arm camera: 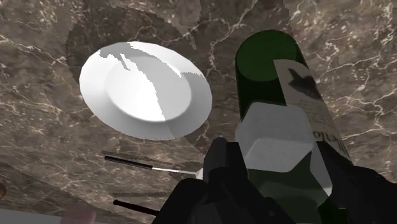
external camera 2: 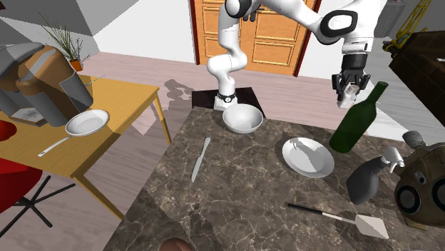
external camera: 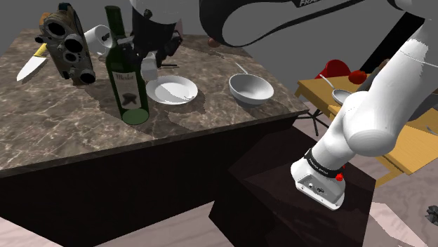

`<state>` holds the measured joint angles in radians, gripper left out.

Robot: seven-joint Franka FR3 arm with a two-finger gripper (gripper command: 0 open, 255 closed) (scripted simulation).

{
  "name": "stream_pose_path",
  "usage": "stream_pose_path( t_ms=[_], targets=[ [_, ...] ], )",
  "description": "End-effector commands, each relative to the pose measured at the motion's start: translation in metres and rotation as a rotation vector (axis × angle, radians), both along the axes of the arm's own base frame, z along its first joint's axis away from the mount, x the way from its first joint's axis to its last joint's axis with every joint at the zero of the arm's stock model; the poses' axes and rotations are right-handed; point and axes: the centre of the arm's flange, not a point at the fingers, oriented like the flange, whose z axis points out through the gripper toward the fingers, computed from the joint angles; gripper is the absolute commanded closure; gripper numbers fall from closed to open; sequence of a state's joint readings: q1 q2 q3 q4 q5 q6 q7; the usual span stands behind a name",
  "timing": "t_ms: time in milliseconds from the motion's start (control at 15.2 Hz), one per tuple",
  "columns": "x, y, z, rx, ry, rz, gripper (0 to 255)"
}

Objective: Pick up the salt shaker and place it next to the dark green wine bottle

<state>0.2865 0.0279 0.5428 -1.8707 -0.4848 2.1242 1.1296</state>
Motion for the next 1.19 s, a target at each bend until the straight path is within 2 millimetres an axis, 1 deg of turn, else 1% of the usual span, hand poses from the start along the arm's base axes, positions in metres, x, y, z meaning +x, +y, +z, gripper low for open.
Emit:
stream_pose_path(
  t_ms=[0,1122],
  targets=[
    [0.000,0.000,-0.011,0.000,0.000,0.000,255],
    [0.000,0.000,-0.101,0.000,0.000,0.000,255]
  ],
)
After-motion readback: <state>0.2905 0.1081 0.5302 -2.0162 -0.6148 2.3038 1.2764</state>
